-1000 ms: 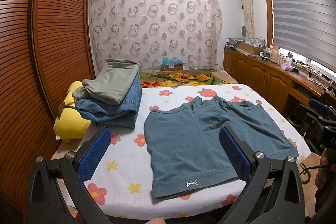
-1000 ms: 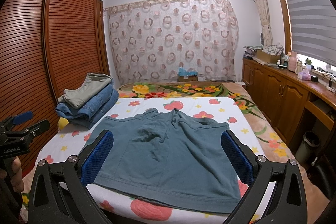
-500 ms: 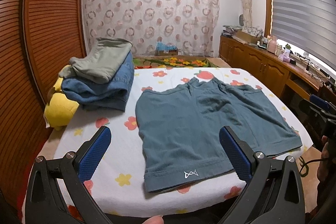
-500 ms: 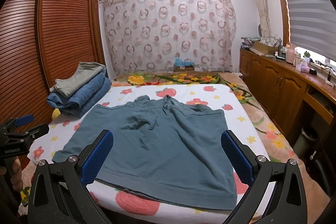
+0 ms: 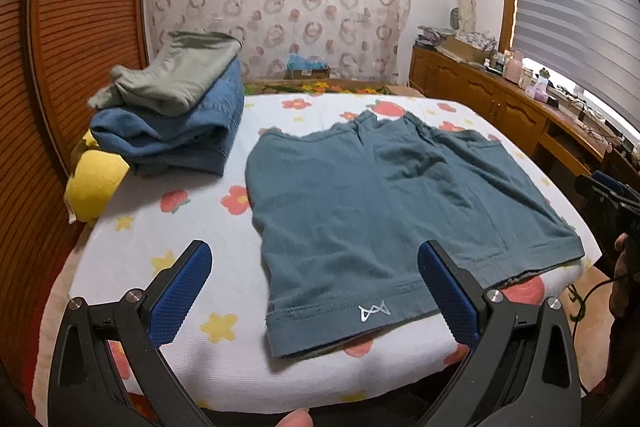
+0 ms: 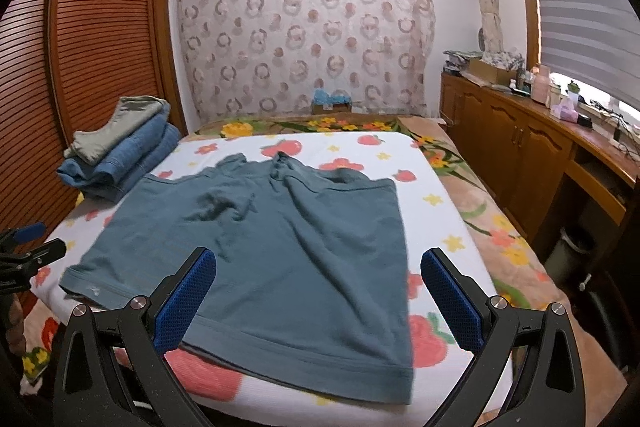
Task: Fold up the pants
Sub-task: 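Move the left tool to the shorts' hem and close on it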
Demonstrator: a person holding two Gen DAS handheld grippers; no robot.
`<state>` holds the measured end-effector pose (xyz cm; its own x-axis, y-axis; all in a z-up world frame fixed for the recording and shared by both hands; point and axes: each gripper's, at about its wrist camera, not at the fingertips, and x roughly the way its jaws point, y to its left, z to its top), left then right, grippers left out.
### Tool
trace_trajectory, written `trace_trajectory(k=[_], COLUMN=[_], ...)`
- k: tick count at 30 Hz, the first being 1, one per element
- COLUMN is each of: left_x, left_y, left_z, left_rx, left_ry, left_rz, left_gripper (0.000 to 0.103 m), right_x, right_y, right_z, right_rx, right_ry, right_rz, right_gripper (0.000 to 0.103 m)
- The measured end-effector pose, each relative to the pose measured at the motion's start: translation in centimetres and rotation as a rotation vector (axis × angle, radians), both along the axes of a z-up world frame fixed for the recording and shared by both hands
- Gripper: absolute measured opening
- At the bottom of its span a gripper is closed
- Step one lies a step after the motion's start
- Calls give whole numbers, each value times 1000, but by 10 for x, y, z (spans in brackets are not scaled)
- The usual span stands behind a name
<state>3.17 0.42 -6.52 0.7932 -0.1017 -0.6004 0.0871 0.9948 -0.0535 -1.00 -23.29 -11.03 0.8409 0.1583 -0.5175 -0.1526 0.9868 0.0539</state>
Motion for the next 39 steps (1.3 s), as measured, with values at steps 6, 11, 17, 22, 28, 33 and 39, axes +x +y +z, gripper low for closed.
trace_trajectory(k=[6, 11, 17, 22, 28, 33, 39], left_x=[9, 10, 3, -4, -8, -8, -10], left_y=[4, 13, 25, 33, 35, 30, 31], left_z=[-22, -38, -42, -45, -47, -47, -44], left_rx=[-24, -26, -46, -60, -70, -74, -103], left_ry=[65, 113, 127, 133, 137, 139, 139], left_rz=[-33, -37, -44, -54, -73, -100, -115], left_gripper=[103, 103, 90, 71, 50, 34, 12], right_x=[8, 14, 18, 18, 18, 19, 21], right_y=[0, 4, 8, 8, 1, -4, 0], right_z=[-1, -7, 1, 7, 3, -5, -5], right_rx=[-20, -41, -38, -40, -30, -28, -29], right_ry=[41, 94, 138, 137, 123, 125, 129], right_rz=[-14, -2, 18, 31, 40, 51, 68], right_gripper=[101, 101, 101, 101, 101, 101, 98])
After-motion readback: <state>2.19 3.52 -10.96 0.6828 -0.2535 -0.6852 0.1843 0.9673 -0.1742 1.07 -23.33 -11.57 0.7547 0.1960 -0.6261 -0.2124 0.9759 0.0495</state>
